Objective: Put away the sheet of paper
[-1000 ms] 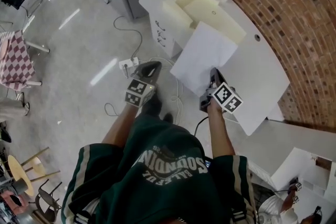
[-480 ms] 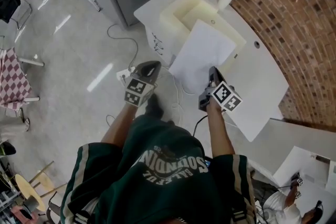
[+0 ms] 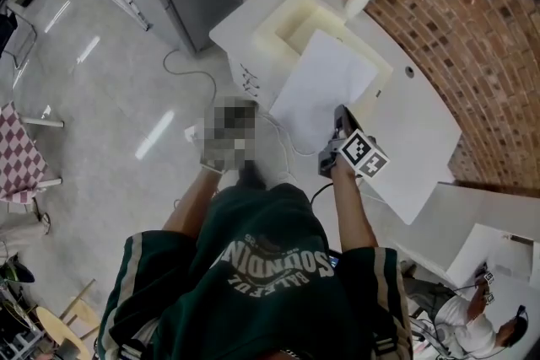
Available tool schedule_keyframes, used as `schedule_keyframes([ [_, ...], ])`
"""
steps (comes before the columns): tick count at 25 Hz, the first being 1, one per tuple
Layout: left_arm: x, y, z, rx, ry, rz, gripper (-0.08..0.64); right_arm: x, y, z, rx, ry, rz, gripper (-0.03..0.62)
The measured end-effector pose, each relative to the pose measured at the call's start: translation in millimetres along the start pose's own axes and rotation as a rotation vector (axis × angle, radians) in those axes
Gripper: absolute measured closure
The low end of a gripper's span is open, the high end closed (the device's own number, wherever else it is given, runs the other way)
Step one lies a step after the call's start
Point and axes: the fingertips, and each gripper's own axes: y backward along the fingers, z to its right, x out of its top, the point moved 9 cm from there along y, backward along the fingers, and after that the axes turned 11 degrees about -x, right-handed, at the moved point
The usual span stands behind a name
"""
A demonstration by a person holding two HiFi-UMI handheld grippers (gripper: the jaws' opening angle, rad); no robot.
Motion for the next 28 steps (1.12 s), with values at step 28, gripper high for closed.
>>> schedule_keyframes([
  [28,38.7,-86.1,-66.0,-0.074,-0.016,-0.029,0.549,48.2,-69.2,22.9,-0.072,-0.105,0.027,0.591],
])
